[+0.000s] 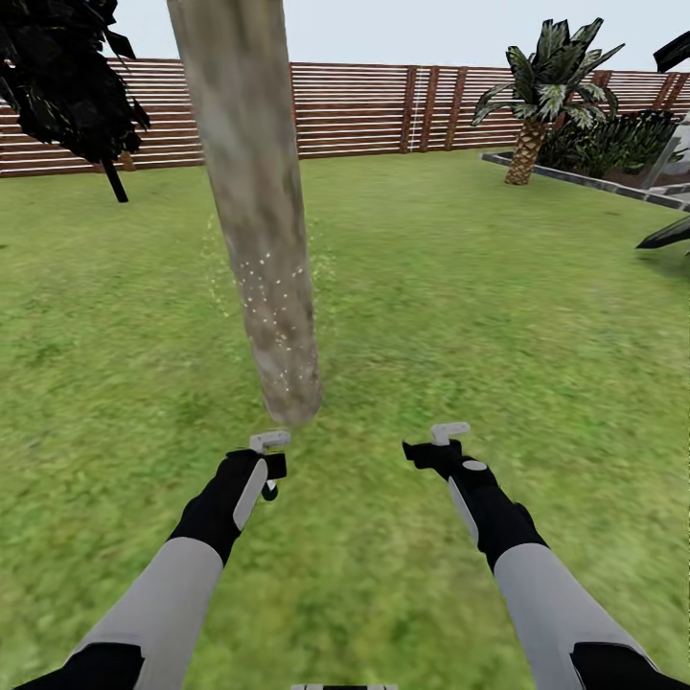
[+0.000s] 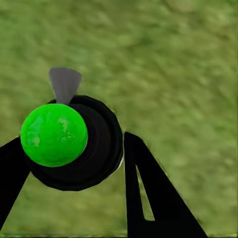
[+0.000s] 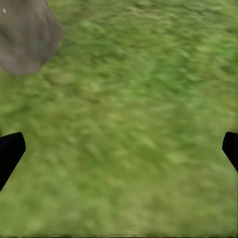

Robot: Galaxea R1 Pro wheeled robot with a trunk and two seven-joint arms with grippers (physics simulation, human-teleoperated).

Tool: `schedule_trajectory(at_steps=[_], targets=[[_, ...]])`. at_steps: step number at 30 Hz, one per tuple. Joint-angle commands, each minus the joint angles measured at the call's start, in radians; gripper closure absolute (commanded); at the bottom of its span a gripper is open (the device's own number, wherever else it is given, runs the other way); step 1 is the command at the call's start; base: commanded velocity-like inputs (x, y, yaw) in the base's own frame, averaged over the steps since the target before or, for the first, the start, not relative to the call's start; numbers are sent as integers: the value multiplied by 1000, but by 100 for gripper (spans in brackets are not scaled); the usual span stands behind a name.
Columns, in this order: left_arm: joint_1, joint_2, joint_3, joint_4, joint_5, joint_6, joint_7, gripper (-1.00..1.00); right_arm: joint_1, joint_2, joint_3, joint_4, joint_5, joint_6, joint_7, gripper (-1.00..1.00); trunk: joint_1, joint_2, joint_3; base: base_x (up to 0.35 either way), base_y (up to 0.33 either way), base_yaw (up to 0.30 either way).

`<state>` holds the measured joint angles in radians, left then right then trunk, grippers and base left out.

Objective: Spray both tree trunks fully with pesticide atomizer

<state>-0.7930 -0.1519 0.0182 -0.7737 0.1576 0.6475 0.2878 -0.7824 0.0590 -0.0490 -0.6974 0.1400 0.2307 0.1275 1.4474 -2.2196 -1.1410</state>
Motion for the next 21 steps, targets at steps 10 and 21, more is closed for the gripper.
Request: schedule_trajectory(at_steps=[10, 21], targets=[[76, 13, -4, -13, -7, 2, -269, 100, 0, -2, -5, 1, 9, 6, 12, -100, -1, 0, -1, -322, 59, 0], [136, 278, -107, -88, -303, 2, -887, 100, -1, 0, 80, -56, 9, 133, 395, -100, -1, 0, -1, -170, 0, 0]])
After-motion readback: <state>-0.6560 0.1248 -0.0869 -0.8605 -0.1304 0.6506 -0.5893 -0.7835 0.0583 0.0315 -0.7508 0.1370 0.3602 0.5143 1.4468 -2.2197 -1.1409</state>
